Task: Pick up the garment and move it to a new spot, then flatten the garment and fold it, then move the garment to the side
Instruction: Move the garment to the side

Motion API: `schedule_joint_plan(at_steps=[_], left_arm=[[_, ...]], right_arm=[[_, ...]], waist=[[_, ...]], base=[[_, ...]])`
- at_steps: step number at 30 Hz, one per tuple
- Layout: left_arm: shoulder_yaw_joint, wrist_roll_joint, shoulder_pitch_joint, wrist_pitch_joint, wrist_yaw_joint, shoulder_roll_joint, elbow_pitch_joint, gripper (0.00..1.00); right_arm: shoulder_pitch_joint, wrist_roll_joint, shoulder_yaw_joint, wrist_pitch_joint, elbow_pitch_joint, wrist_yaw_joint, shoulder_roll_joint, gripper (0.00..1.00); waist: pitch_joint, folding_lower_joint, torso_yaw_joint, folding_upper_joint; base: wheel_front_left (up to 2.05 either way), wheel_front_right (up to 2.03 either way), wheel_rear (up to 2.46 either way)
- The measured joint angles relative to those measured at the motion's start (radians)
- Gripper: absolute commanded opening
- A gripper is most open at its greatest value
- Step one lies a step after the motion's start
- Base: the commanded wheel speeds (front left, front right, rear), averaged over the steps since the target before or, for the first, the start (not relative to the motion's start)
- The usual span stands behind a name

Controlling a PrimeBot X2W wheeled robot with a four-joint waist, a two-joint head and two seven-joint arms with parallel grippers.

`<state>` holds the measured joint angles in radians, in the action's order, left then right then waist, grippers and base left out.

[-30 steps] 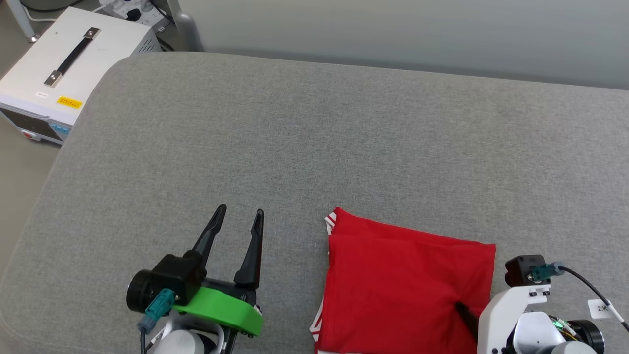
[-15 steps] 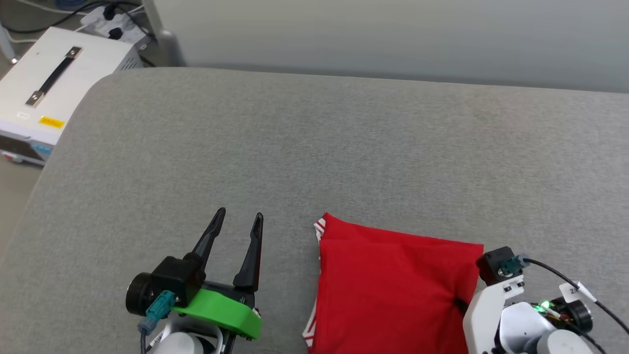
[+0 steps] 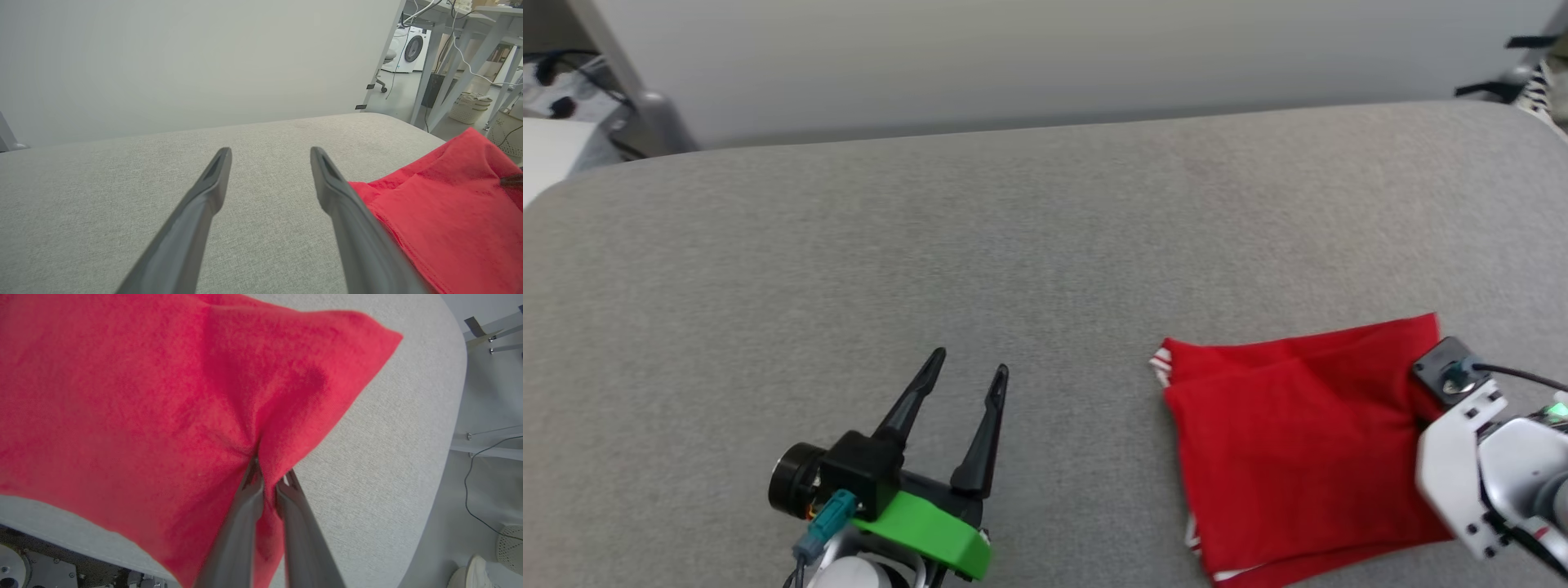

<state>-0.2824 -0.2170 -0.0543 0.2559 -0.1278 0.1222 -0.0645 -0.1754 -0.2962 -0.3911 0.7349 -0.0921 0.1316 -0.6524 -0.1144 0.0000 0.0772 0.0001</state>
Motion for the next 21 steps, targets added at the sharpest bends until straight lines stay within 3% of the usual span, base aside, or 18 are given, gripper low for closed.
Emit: schedule_joint_plan(at_steps=[5,7,21], left_arm=[[-0.047,0.005,-0.045,0.0,0.0,0.009,0.053,1.0],[-0.061,0.005,-0.079,0.0,0.0,0.018,0.083,1.0],[-0.132,0.032,-0.272,0.0,0.0,0.119,0.215,1.0]], right_arm=[[-0.062,-0.006,-0.016,-0.054,0.025,0.0,-0.145,0.0],[-0.084,-0.007,0.009,-0.086,0.057,0.0,-0.172,0.0],[-0.18,0.018,0.283,-0.388,0.447,0.0,-0.213,0.0]], waist=[[-0.046,0.0,0.057,0.0],[-0.077,0.0,0.076,0.0001],[-0.341,0.0001,0.145,0.0]], base=[[0.0,0.0,0.0],[0.0,0.0,0.0],[0.0,0.0,0.0]])
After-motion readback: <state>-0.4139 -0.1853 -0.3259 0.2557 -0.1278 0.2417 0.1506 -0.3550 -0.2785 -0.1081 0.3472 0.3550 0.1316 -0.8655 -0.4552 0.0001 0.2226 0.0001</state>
